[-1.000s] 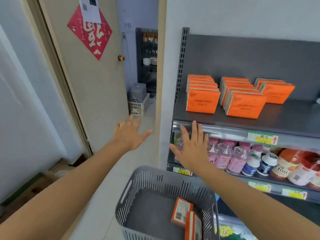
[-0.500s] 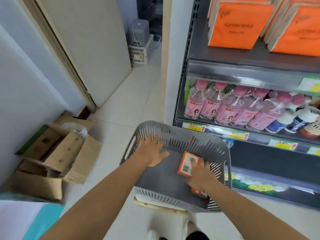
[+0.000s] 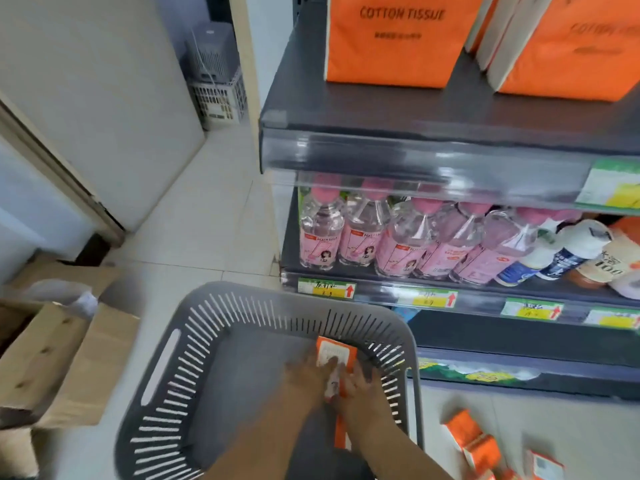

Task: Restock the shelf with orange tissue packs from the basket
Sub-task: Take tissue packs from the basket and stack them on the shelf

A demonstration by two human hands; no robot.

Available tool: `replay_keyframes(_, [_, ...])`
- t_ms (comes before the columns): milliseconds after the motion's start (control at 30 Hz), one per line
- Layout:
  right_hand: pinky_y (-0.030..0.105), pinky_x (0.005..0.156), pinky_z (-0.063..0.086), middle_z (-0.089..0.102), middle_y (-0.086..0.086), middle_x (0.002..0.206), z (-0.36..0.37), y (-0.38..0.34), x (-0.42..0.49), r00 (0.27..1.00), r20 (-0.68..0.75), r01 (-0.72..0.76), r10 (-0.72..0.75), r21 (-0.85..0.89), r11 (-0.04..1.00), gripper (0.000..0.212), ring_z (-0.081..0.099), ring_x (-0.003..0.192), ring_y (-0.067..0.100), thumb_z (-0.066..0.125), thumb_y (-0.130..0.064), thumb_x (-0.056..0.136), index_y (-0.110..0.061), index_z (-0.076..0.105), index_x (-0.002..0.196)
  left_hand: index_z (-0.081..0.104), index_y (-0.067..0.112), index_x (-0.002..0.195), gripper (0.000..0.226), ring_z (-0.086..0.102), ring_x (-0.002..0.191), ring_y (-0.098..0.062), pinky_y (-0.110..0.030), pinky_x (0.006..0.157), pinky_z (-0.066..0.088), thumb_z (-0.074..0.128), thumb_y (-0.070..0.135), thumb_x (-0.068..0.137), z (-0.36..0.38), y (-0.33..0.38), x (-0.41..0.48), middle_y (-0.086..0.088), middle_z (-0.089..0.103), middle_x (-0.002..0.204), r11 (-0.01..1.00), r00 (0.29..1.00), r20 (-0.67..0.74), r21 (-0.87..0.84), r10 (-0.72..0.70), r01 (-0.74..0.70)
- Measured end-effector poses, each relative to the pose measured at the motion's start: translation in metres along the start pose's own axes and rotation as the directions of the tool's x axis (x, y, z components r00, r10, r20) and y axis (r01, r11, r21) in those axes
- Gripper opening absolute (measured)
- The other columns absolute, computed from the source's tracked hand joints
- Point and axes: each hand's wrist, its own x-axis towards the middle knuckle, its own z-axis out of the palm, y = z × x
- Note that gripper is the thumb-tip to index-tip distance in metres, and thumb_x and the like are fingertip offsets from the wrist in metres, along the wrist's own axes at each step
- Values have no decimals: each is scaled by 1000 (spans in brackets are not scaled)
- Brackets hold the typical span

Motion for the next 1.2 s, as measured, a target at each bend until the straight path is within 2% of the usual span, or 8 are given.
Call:
replay_keyframes(67, [62,115,0,17,18,158,-2,1,4,1000,-19,7,-7,-12,1000,51,7,146,40,28,-16,101,-4,22,150,0,31,153,72,9,145,-40,-57,113,19,46,35,98,5,4,14,-21,-4,159,993,998,-24,93,-66,67])
replay_keyframes(200, [39,94,50,74,-12,99,-19,11,-11,988,-153,24,-18,36,999,38,63,110,14,46,-26,78,-29,76,102,-8,23,152,75,-6,147,-35,-59,113,16,42,37,98,13,9,30,-17,-17,158,979,989,-63,146,-134,142])
replay_keyframes(333, [39,96,47,64,2,125,-10,13,-5,955,-296,12,13,84,996,35,50,126,25,58,-32,88,-14,69,116,2,8,151,67,9,146,-38,-51,111,27,39,28,99,18,22,41,-24,0,158,967,973,-162,169,-164,191])
replay_keyframes(467, [50,115,19,27,13,153,1,19,-2,1000,-3,30,-30,85,996,45,12,144,35,31,-7,100,0,32,144,7,-1,149,62,23,140,-46,-57,108,28,34,27,101,16,30,47,-32,8,154,940,961,-184,238,-205,246])
replay_keyframes(800, [50,116,16,25,12,152,9,19,4,999,8,36,-37,96,995,44,7,145,35,38,-10,98,-2,40,142,-15,13,150,69,24,131,-62,-56,97,39,33,15,100,21,34,54,-51,23,138,915,993,-110,396,-31,73])
replay_keyframes(933, [52,114,19,29,13,150,8,21,3,997,35,61,-63,69,996,44,7,144,37,43,-11,97,-5,44,140,1,20,151,63,29,128,-63,-52,86,48,35,11,100,14,36,53,-48,28,138,879,999,9,476,34,-34])
replay_keyframes(1100, [51,110,27,27,13,149,6,15,-1,997,-24,76,-74,96,992,42,16,140,38,36,-9,98,-4,44,139,7,26,150,64,40,121,-61,-54,88,48,43,21,97,0,26,36,-52,17,139,941,997,71,335,17,-40])
replay_keyframes(1200, [48,106,32,27,16,147,2,14,-4,996,-67,60,-53,99,993,41,26,134,37,39,-8,96,-2,47,136,20,20,147,68,54,112,-50,-54,92,45,56,29,90,-7,10,23,-36,44,134,973,995,67,212,77,-89])
